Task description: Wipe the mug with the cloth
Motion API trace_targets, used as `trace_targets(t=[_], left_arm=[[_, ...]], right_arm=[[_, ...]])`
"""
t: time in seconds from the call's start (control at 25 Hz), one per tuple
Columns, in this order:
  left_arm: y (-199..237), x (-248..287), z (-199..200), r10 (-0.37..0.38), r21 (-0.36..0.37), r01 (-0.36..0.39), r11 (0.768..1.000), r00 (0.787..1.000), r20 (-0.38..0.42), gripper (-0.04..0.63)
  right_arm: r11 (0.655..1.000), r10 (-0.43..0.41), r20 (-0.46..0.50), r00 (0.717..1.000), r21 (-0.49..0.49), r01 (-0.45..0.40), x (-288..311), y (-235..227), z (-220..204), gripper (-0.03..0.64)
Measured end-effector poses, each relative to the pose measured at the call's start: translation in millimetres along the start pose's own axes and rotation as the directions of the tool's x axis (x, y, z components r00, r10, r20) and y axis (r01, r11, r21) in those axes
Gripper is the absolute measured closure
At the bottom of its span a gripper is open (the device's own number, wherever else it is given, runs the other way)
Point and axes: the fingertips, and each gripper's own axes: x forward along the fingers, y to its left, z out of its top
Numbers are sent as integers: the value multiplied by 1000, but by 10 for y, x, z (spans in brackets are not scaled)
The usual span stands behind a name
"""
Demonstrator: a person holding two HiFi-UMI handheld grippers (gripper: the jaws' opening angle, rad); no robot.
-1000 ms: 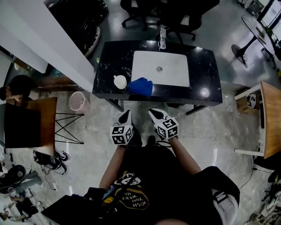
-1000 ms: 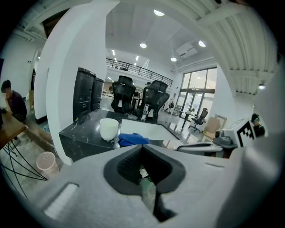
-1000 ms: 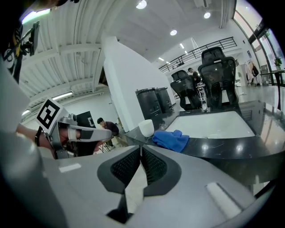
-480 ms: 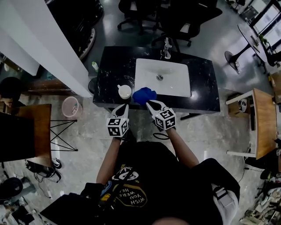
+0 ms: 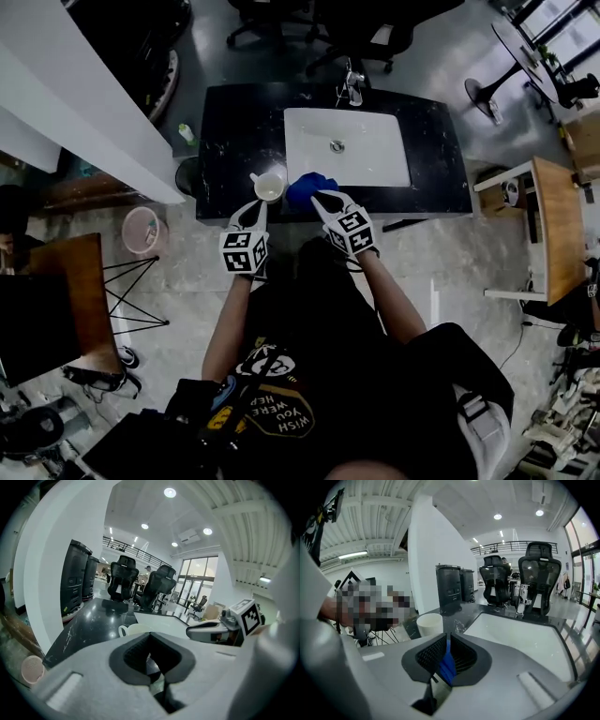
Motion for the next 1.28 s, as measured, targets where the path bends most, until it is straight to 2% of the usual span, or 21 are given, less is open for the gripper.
trace_targets(t=[0.2,0.36,0.44,0.56,0.64,0.76,0.88,0.96,1.0,1.08,1.16,1.28], left_arm=[[124,67,19,5,0,-5,1000,1000,-10,592],[231,124,72,15,-8,-15,1000,1000,2,592],[288,137,92,24,-18,-24,1000,1000,8,592],[314,137,85,29,-33,-29,999,1000,9,592],[314,144,73,29,-39,-28,999,1000,7,592],[323,145,76,30,-46,-30,998,999,10,592],[331,149,74,31,-51,-30,998,1000,8,592],[358,180,27,35,-59,-35,998,999,-8,592],[370,197,-15,36,-65,-37,997,999,-19,592],[368,230,-95,34,-76,-37,996,999,-37,592],[358,258,-126,32,-87,-35,996,999,-40,592],[366,278,-123,32,-93,-35,995,999,-37,592]], right_arm=[[1000,8,-99,995,-20,-10,199,-205,-211,542],[1000,25,-212,977,17,-22,427,-355,-559,415],[999,22,-236,972,29,-16,516,-384,-667,391],[1000,7,-234,972,-15,-10,560,-337,-718,427],[998,10,-245,969,-58,-25,573,-240,-728,523],[997,25,-261,965,-63,-42,557,-173,-664,538],[1000,2,-136,991,-21,-5,478,-306,-144,538],[999,-21,-54,998,-29,20,479,-367,238,538],[999,-19,-47,999,-46,17,506,-341,328,537],[995,18,-88,996,-93,-26,563,-156,286,537],[984,89,-138,986,-140,-109,538,167,110,537],[945,219,-163,962,-212,-251,386,672,-96,537]])
